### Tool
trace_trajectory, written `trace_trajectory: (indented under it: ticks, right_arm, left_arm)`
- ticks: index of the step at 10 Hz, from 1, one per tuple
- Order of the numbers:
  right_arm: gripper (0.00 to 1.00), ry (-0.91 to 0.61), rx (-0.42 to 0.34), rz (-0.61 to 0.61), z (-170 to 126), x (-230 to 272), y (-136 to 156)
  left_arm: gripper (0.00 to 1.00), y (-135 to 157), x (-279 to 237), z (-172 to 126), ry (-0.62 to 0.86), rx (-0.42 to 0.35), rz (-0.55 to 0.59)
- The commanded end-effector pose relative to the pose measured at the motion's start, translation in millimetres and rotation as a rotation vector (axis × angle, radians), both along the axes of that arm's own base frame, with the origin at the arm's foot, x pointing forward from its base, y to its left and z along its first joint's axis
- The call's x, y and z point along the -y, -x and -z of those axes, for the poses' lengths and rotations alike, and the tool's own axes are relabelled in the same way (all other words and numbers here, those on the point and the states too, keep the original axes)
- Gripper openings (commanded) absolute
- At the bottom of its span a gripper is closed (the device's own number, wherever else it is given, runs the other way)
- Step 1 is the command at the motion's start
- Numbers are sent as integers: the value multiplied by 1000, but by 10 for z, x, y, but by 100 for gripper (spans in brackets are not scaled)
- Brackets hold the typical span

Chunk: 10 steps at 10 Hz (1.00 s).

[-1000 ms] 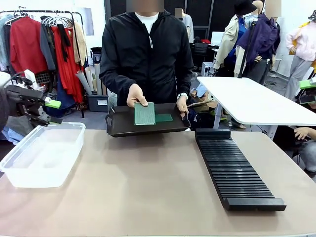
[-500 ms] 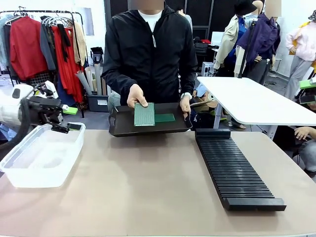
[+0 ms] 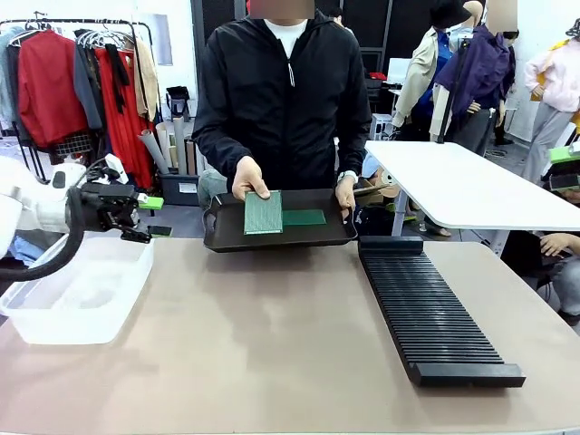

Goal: Sort PCBs into racks and boxes based on the side picked up.
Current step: Pick up the Blank PCB handed by the Human.

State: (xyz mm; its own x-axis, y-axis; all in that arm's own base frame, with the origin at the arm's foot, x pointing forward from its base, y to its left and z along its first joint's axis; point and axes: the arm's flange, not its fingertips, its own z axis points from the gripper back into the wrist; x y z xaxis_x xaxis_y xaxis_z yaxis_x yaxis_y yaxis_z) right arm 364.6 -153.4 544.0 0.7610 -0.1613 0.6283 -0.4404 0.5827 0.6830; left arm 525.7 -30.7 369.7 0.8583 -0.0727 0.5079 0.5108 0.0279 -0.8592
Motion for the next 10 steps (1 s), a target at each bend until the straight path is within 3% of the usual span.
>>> trace_trajectory:
  ticks: [1,6,10]
  right_arm:
    - [100,-8,8,-1,-18,-13,1]
    - [100,-8,8,-1,-18,-13,1]
    - [100,-8,8,-1,-18,-13,1]
  left_arm:
    - [100,-172,81,27,48,38,18]
    - [100,-520,435,80,80,28,26]
    - [100,-636,767,213,90,2,50]
